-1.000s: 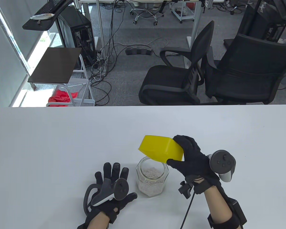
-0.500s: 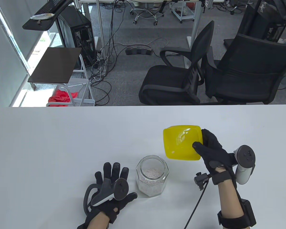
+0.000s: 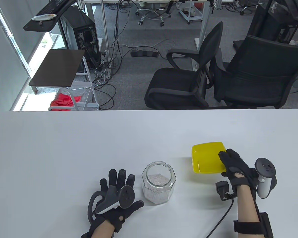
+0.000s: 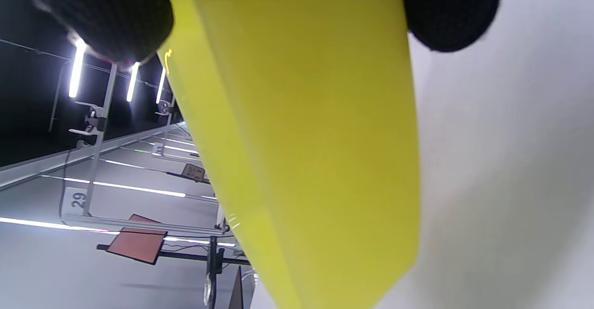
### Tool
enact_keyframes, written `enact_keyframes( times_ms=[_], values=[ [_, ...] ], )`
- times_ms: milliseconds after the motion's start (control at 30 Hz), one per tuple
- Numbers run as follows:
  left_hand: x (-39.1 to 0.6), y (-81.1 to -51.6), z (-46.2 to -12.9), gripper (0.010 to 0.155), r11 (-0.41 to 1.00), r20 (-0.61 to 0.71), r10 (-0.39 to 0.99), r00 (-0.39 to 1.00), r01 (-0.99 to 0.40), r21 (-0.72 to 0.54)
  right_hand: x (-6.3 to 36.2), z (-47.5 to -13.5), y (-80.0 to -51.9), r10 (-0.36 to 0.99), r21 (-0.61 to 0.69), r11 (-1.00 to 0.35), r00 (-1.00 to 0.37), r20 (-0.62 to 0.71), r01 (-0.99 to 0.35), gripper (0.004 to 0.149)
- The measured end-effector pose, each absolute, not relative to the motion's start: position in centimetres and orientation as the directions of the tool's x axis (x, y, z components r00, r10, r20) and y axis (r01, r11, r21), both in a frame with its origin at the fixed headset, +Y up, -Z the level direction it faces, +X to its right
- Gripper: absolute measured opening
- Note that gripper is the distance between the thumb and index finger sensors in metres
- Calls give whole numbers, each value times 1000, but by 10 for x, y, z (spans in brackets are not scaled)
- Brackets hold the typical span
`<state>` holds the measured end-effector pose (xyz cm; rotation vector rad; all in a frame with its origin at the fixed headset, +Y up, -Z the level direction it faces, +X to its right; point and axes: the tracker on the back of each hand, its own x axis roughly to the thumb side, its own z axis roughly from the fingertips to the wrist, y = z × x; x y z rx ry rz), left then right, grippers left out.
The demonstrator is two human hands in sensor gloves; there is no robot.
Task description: Pour rice from plastic food container into glass jar
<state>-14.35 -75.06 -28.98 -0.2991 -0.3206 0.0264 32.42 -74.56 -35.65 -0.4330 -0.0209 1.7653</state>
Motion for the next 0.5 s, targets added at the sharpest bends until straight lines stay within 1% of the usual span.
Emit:
enact_keyframes(
  times_ms=[133, 300, 500],
  values=[
    [-142, -751, -289, 100, 956, 309, 80, 948, 16, -294, 326, -354, -759, 925, -263, -282, -189, -331, -922, 77],
    [-142, -751, -289, 100, 956, 311, 81, 947, 15, -294, 328, -351, -768, 895, -244, -332, -222, -386, -911, 76],
    [-142, -751, -289, 100, 955, 309, 83, 947, 13, -296, 332, -351, -777, 888, -264, -331, -204, -412, -906, 72]
  ],
)
